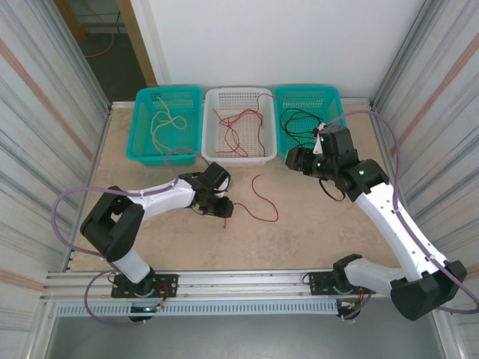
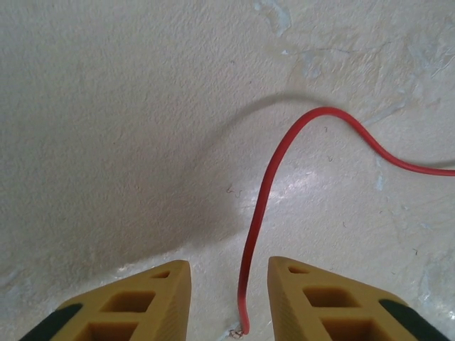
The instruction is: Untangle the cables
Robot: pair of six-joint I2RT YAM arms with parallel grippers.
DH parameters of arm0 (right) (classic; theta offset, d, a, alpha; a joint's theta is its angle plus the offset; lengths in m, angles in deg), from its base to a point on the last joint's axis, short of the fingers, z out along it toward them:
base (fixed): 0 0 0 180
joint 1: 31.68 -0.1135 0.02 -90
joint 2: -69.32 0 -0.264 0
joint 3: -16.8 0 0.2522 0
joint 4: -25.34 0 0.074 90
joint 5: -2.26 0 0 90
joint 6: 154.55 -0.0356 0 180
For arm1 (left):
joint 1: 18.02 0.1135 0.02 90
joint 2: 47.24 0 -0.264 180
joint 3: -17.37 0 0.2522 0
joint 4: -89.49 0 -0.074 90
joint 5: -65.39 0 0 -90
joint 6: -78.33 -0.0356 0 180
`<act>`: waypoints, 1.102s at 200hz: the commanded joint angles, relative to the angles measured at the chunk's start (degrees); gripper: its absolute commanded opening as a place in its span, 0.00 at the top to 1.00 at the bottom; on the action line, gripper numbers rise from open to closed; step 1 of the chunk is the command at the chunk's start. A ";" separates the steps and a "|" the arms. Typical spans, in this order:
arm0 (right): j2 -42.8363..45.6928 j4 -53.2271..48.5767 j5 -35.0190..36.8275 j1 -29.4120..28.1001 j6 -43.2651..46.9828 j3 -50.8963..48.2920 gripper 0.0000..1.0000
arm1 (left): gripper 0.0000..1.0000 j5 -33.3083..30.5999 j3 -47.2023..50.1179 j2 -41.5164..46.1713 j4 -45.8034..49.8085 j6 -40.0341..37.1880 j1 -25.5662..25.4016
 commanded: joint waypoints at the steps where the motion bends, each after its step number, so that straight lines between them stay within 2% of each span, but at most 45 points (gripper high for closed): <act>1: 1.61 0.58 0.73 -0.18 -1.31 0.22 0.42 | 0.67 -1.37 -1.81 -1.15 1.30 -1.35 -0.50; 47: 3.42 0.30 1.53 -0.18 -1.99 -0.73 0.43 | 0.74 -0.86 -3.58 -4.39 0.52 -0.36 -2.35; 78: 4.40 -0.13 1.71 -0.18 -1.99 -1.90 0.43 | 1.00 -2.12 -4.62 -2.48 1.68 -0.49 -2.77; 119: 5.04 2.02 -2.92 0.14 -2.34 -4.00 0.38 | 1.00 -3.61 -6.82 11.02 4.74 -2.76 -5.40; 155: 0.22 3.63 -11.47 0.70 -2.26 -3.42 0.30 | 1.00 -3.72 -13.44 23.08 11.29 -11.19 -8.28; 188: -2.59 6.37 -15.14 -0.62 -3.18 -2.94 0.26 | 1.00 -3.10 -20.64 28.77 19.43 -16.28 -8.82; 220: -3.40 12.94 -21.30 -0.35 -8.22 -4.80 0.26 | 1.00 -3.21 -24.54 32.64 24.80 -19.09 -8.86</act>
